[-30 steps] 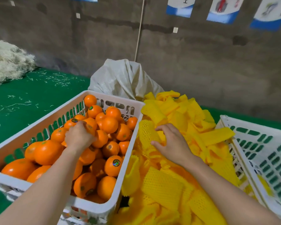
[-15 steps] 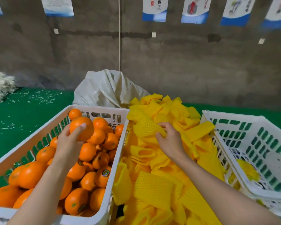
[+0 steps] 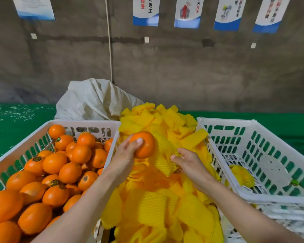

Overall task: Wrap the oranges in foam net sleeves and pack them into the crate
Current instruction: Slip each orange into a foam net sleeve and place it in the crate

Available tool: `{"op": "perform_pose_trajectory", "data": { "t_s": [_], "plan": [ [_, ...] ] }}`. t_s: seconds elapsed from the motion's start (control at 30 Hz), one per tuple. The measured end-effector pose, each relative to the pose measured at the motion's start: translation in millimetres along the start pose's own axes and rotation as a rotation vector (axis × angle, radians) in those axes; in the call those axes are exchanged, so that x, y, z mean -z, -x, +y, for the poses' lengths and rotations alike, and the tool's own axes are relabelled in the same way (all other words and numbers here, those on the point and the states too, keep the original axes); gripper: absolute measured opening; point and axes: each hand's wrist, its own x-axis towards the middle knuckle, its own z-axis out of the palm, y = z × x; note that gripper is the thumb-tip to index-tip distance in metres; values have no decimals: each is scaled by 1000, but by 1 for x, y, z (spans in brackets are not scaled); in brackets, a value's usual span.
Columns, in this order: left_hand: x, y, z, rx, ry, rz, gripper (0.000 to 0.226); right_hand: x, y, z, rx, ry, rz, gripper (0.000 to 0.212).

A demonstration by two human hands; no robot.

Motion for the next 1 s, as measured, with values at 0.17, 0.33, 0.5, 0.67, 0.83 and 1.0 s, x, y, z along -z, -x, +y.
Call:
{"op": "perform_pose_trajectory", "data": {
  "t_s": [0.17,0.33,0.5,0.67,0.83,1.0],
  "plan": [
    [18,-1,-17,171,54,-36,43,11,2,-13,57,25,-192,59],
    [20,1,-19,202,144,-143,85,-15,-9,-27,160,87,-293,35],
    [21,-2,-16,192,194,-20,43,-12,-17,-26,239,196,-334,7],
    [18,-1,-17,109,180,52,61,-6,-22,-33,140,-62,-512,16],
    [9,-10,-9,216,272,44,35,-20,-19,-37,89,-159,-652,18],
    [10,-1,-11,248,231,18,29,-42,-17,-32,264,14,-437,21]
  ]
}}
